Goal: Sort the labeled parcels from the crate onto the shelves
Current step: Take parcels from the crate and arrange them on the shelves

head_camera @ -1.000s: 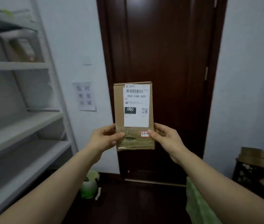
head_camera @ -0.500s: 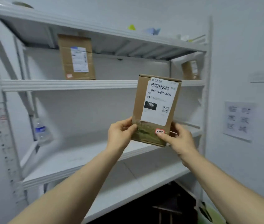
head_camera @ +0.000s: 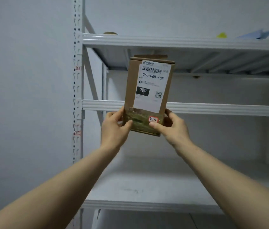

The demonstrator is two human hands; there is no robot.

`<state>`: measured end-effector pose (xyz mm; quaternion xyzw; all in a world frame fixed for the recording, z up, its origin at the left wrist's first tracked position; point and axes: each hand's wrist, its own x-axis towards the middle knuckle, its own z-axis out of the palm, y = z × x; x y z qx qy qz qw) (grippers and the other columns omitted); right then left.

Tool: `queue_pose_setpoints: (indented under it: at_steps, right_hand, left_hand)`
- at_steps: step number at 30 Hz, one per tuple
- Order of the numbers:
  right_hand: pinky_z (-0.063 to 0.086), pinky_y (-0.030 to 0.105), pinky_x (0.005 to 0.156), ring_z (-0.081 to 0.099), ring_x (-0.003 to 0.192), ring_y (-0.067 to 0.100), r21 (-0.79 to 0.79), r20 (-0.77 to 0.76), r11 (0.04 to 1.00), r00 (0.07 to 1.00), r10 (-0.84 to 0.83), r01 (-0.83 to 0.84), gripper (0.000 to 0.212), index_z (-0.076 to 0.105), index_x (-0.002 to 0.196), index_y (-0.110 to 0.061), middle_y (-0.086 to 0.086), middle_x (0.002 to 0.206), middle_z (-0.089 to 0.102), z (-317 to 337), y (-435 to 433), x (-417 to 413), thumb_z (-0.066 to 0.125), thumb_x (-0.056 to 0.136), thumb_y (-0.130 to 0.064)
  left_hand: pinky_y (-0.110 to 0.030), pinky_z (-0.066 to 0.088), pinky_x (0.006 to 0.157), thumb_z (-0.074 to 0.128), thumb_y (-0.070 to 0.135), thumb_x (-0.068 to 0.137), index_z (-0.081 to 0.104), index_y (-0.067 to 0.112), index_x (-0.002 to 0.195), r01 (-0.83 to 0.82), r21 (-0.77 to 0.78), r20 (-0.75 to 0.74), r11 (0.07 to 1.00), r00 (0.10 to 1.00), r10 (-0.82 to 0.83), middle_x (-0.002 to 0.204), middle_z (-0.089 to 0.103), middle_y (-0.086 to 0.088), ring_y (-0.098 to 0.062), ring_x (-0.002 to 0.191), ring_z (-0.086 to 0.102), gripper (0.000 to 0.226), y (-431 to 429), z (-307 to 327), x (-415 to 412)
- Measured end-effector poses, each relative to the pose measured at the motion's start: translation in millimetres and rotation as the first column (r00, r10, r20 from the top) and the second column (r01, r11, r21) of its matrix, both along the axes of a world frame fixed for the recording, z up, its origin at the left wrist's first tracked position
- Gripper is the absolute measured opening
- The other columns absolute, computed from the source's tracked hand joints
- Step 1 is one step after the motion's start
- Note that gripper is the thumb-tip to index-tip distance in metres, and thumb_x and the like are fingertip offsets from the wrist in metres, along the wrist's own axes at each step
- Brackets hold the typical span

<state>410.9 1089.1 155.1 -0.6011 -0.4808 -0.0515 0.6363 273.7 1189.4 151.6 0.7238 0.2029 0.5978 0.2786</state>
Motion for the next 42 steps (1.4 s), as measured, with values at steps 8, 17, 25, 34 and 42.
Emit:
queue_pose_setpoints:
  at_steps: [8,17,25,34,42]
  right_hand:
    - [0.051,0.043,0.093,0.062,0.103,0.02,0.007,0.125,0.996,0.988,0.087,-0.088,0.05,0.057,0.125,-0.016,0.003,0.114,0.066,50,108,16,0.075,0.079,-0.024]
    - [0.051,0.046,0.089,0.063,0.1,0.026,0.004,0.21,1.0,0.977,0.029,-0.03,0.038,0.058,0.117,-0.016,0.004,0.109,0.068,96,218,14,0.071,0.083,-0.027]
    - [0.049,0.045,0.091,0.06,0.104,0.031,-0.11,0.261,0.992,0.965,-0.026,0.057,0.037,0.056,0.113,-0.01,0.01,0.112,0.065,113,293,0,0.069,0.085,-0.03]
    - [0.046,0.042,0.093,0.056,0.109,0.032,-0.197,0.344,0.967,0.935,-0.086,0.161,0.036,0.05,0.115,-0.008,0.012,0.118,0.061,119,315,-3,0.063,0.09,-0.031]
    - [0.044,0.039,0.093,0.054,0.112,0.033,-0.285,0.363,0.938,0.928,-0.086,0.198,0.035,0.049,0.118,-0.004,0.015,0.121,0.058,125,320,2,0.058,0.093,-0.028]
  left_hand:
    - [-0.029,0.045,0.098,0.055,0.0,0.085,0.048,0.016,0.138,-0.195,0.06,-0.027,0.979,0.98,0.196,0.117,0.053,-0.001,-0.013,0.108,0.054,0.056,72,30,1]
    - [-0.036,0.037,0.11,0.046,-0.008,0.084,0.045,0.013,0.141,-0.337,0.017,-0.042,0.941,0.94,0.338,0.14,0.051,-0.006,-0.019,0.126,0.049,0.061,177,63,-22]
    - [-0.029,0.041,0.101,0.048,-0.005,0.087,0.051,0.012,0.136,-0.397,0.153,-0.098,0.905,0.905,0.413,0.13,0.059,-0.008,-0.02,0.114,0.057,0.053,247,75,-38]
    - [-0.033,0.045,0.096,0.049,-0.002,0.085,0.058,0.018,0.13,-0.366,0.312,-0.239,0.877,0.863,0.445,0.12,0.065,-0.008,-0.027,0.107,0.059,0.05,273,83,-25]
    - [-0.038,0.048,0.082,0.039,0.006,0.08,0.07,0.01,0.103,-0.32,0.507,-0.395,0.8,0.739,0.546,0.114,0.062,-0.004,-0.032,0.099,0.059,0.038,276,83,-17]
